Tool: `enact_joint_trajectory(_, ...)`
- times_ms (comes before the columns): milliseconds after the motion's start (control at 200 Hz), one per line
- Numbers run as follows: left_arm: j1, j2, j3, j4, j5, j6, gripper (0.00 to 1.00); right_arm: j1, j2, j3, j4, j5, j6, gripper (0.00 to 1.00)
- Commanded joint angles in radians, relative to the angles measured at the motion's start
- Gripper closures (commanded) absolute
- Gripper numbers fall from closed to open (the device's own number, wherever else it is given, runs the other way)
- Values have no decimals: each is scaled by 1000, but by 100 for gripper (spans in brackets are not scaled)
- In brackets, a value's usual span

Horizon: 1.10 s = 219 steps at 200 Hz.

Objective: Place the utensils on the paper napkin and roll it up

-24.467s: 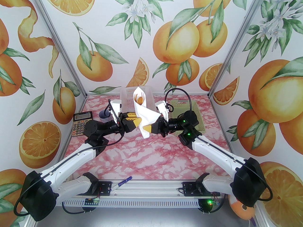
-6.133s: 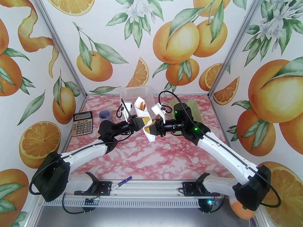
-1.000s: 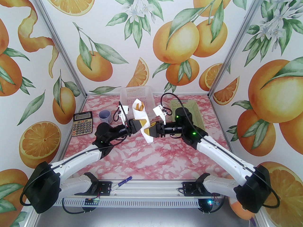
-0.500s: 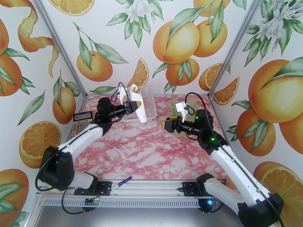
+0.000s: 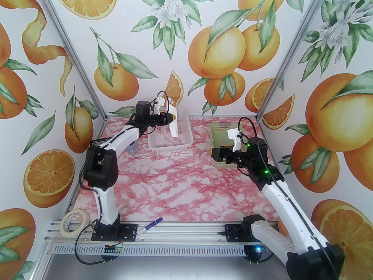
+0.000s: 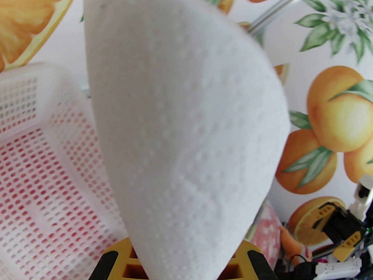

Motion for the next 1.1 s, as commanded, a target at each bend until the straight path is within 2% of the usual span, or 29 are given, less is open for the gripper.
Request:
enact_joint_trajectory(0, 3, 84, 145, -141, -34, 58, 100, -12, 20, -10, -11, 23, -17, 22)
enact_joint_trajectory(395, -14, 392, 502, -396, -111, 34, 100, -17, 77, -11, 8, 19, -6, 21)
enact_joint_trajectory(620, -31, 452, 503, -381, -135, -38, 100, -14, 89, -10, 8, 12, -5, 21)
enact_joint_trajectory(1091, -51, 557, 505, -301, -109, -216, 100, -16, 102, -20, 19, 3, 0, 21)
